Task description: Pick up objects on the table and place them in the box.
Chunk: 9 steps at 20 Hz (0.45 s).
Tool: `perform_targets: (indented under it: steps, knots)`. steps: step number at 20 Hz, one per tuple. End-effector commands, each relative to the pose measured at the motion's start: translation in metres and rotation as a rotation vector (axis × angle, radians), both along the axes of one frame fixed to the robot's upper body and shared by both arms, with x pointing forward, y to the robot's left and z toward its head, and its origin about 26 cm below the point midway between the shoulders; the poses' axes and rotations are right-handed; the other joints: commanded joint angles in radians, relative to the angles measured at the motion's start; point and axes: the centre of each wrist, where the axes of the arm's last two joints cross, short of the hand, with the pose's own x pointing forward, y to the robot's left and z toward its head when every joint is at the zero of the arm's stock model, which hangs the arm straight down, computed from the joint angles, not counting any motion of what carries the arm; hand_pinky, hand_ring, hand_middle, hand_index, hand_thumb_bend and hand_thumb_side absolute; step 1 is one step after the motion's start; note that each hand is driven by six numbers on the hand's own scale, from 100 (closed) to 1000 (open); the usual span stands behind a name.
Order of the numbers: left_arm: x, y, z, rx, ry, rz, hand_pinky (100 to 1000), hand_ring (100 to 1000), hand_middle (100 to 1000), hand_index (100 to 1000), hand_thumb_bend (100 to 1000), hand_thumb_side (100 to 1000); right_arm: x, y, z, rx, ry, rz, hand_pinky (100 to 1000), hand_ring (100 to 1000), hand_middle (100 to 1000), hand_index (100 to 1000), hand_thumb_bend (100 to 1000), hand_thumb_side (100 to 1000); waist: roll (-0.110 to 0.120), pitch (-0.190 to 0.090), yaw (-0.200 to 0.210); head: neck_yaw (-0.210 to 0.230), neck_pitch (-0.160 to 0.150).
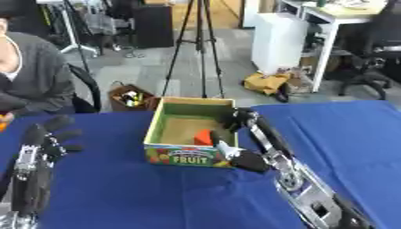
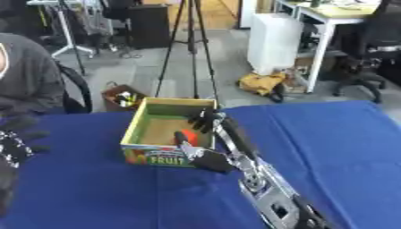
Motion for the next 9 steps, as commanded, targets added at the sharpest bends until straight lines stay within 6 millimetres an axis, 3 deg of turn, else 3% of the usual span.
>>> perform_targets:
  steps: [1, 9]
  knots:
    - [-0.0008, -0.0002, 0.0081, 0.014, -0.029, -0.012, 635, 752, 777, 848, 341, 900, -0.0010, -0.0037, 0.0154, 0.025, -0.007, 0.033, 589, 635, 641, 806, 196, 648, 0.000, -0.011, 0.001, 0.002, 0.003]
    - [-0.0021, -0.0025, 0.0054, 0.025, -0.013, -0.032, 635, 756, 784, 848, 235, 856, -0.0028, -0.0093, 0.0213, 0.098, 0.071, 0.094, 591, 634, 640, 807, 100, 565, 0.003, -0.009, -0.009, 0.016, 0.032]
